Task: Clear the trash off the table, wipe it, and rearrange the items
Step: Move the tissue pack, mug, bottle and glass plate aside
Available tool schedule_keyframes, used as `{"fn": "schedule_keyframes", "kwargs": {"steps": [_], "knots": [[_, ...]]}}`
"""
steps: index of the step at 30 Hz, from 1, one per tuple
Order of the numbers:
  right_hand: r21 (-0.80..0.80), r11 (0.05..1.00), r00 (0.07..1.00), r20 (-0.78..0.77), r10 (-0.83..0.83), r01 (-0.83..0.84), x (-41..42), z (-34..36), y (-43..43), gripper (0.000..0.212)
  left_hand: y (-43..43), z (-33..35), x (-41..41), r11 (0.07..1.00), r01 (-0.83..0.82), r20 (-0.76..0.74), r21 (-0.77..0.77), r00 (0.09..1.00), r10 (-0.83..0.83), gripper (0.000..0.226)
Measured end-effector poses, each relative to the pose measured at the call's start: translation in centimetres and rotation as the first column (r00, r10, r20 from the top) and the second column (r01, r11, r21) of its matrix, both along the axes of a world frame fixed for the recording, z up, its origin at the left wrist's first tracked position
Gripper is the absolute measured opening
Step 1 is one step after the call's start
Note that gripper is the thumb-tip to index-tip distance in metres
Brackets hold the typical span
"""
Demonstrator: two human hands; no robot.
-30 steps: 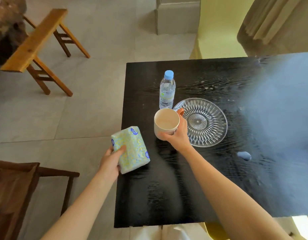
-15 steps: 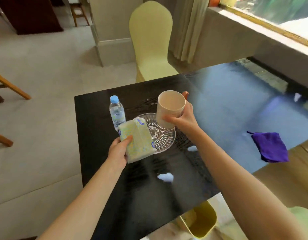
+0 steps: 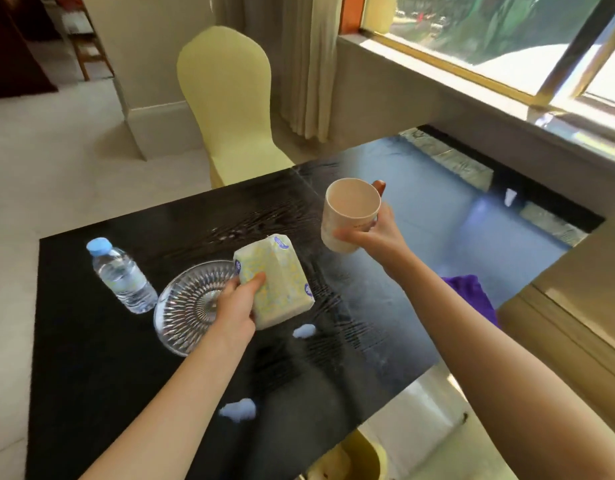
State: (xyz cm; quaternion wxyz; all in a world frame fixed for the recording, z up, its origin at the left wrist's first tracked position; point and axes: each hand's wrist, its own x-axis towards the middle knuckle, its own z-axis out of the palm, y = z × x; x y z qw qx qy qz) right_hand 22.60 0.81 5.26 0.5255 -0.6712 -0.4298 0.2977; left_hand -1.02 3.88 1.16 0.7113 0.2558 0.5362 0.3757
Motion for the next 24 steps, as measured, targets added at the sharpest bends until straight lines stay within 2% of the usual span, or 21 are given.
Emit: {"fn": "schedule_keyframes", "kwargs": {"steps": [3,9,12,18,24], "knots": [[-0.027,1.0,1.0,0.006,0.011,-0.011,5.8,-2.2,0.9,0.079,-0.4,-1.1,5.1,0.999,-0.033,-0.008,-0.029,0.999,0.033,0.027],[-0.152,0.988,0.995,0.098,0.034,-0.019,17.1,-7.6,3.7,0.087,-0.7,-4.3,15.4,0.986,-0.097,-0.05,-0.133,0.995,0.091,0.038],[-0.197,0.98,0.997,0.079,-0.004,0.019,21.2,-10.2,5.4,0.092,-0.5,-5.7,19.0,0.976,-0.127,-0.058,-0.177,0.991,0.118,0.037],[-0.214,0.975,0.998,0.021,-0.062,0.065,24.8,-14.6,9.1,0.096,1.5,-6.9,23.0,0.973,-0.183,-0.144,-0.14,0.976,0.163,0.038],[-0.258,0.966,1.0,0.011,-0.022,0.024,24.9,-17.9,11.9,0.104,2.8,-8.5,24.6,0.968,-0.209,-0.178,-0.137,0.967,0.184,0.04]]}}
